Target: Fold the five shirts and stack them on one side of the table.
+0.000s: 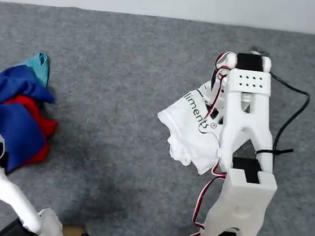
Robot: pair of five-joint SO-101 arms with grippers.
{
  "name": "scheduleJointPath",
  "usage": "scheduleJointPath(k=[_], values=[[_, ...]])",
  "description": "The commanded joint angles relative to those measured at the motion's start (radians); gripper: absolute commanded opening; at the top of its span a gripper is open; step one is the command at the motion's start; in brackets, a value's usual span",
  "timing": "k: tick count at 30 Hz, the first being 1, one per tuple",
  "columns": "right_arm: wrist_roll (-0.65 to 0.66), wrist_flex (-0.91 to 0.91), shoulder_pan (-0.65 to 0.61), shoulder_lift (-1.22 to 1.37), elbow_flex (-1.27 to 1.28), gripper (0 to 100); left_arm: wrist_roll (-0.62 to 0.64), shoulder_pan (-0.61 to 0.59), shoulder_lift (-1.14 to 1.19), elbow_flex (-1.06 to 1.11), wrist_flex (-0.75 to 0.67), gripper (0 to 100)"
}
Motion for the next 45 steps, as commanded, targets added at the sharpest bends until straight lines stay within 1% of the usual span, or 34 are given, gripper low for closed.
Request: scheduleJointPath(k=[1,3,4,14,18,21,25,29,31,36,38,42,45], values=[[-0.092,-0.033,0.007,-0.064,-0.003,34.9,0.002,0.008,-0.025,-0.004,0.000,1],[-0.129,-0.061,0.007,-0.045,-0.003,41.5,0.002,0.008,-0.025,-0.004,0.000,1],[-0.138,-0.073,0.005,-0.031,-0.005,42.5,0.002,0.008,-0.025,-0.004,0.000,1],[-0.183,-0.087,-0.007,0.183,-0.009,41.8,0.002,0.008,-0.025,0.022,-0.002,1],[-0.183,-0.151,-0.010,0.277,-0.009,41.8,0.000,0.008,-0.031,0.073,-0.035,1],[-0.172,-0.196,-0.010,0.337,-0.009,41.8,0.000,0.008,-0.031,0.085,-0.043,1],[-0.114,-0.259,-0.018,0.403,-0.011,41.7,0.000,0.008,-0.031,0.082,-0.043,1],[-0.089,-0.236,-0.022,0.441,-0.043,41.4,0.000,0.008,-0.031,0.082,-0.057,1],[-0.087,-0.211,-0.022,0.456,-0.066,37.5,0.000,0.008,-0.031,0.081,-0.057,1],[-0.086,-0.177,-0.021,0.493,-0.124,15.7,0.000,0.008,-0.031,0.079,-0.057,1],[-0.069,-0.168,-0.021,0.498,-0.143,9.0,0.000,0.008,-0.031,0.079,-0.057,1],[-0.029,-0.156,-0.002,0.507,-0.158,1.0,0.000,0.008,-0.031,0.079,-0.058,1],[-0.025,-0.120,0.025,0.492,-0.170,0.9,0.000,0.008,-0.031,0.079,-0.058,1]])
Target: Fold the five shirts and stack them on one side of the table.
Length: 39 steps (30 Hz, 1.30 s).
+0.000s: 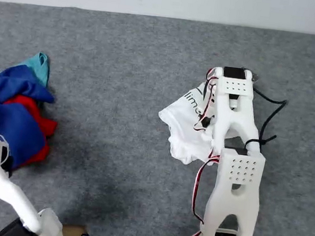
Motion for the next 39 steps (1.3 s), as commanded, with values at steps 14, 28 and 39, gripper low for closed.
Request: scheduleJointPath(k=[14,28,39], values=[[0.549,0.179,0.302,-0.209,-0.098,0.9,0.002,0.021,-0.031,-0.008,-0.025,1],[1.100,0.139,0.691,-0.186,-0.103,0.9,0.106,0.232,-0.031,-0.008,-0.023,1],[1.165,-0.093,0.816,-0.139,-0.103,0.9,0.100,0.241,-0.031,-0.008,-0.025,1]])
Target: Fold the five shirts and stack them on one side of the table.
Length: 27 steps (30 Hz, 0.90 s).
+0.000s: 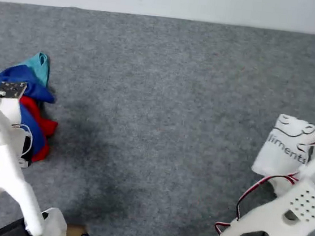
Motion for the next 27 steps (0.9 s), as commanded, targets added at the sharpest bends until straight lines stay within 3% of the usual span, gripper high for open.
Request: scheduleJointPath(k=[1,4,9,11,18,21,25,27], values=[[0.015,-0.048,0.024,-0.019,-0.037,1.1,0.003,0.006,-0.031,-0.008,-0.015,1],[0.031,-0.024,0.025,-0.019,-0.071,3.2,0.002,0.006,-0.031,-0.008,-0.015,1],[-0.009,0.142,0.027,-0.019,-0.206,20.3,0.002,0.006,-0.031,-0.008,-0.015,1],[-0.029,0.219,0.025,-0.019,-0.299,22.2,0.000,0.006,-0.031,-0.008,-0.015,1],[-0.035,0.234,0.048,-0.076,-0.411,21.9,0.000,0.006,-0.031,-0.008,-0.015,1],[-0.035,0.234,0.041,-0.133,-0.299,16.9,0.000,0.006,-0.031,-0.005,-0.015,1],[-0.035,0.232,-0.015,-0.216,-0.072,0.0,0.000,0.006,-0.031,-0.007,-0.015,1],[-0.038,0.232,-0.047,-0.248,0.046,3.2,0.000,0.006,-0.031,-0.007,-0.015,1]])
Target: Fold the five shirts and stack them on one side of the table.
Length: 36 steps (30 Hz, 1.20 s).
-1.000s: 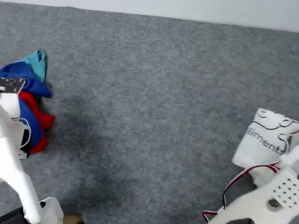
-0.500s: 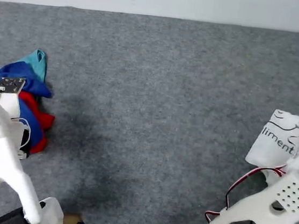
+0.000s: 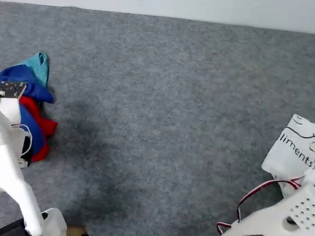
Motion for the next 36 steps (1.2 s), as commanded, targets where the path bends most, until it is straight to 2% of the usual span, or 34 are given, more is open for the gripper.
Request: scheduleJointPath(k=[1,5,10,18,22,26,29,36], values=[[-0.028,0.041,-0.073,-0.107,0.181,2.3,0.000,0.006,-0.031,-0.007,-0.015,1],[-0.141,0.021,-0.170,-0.093,0.313,1.0,0.000,0.006,-0.031,-0.002,-0.015,1],[-0.247,-0.079,-0.225,-0.007,0.330,0.9,0.000,0.002,-0.031,-0.002,-0.012,1],[-0.305,-0.090,-0.346,0.117,0.325,0.9,0.000,0.002,-0.031,-0.001,-0.009,1],[-0.296,-0.042,-0.337,0.053,0.308,0.9,0.002,0.002,-0.031,-0.001,-0.009,1],[-0.292,0.004,-0.274,-0.059,0.298,0.9,0.003,0.002,-0.031,-0.001,-0.009,1],[-0.232,0.035,-0.237,-0.145,0.298,0.9,0.003,0.002,-0.031,-0.001,-0.011,1],[-0.204,0.041,-0.199,-0.305,0.307,0.9,0.006,0.002,-0.032,-0.021,-0.008,1]])
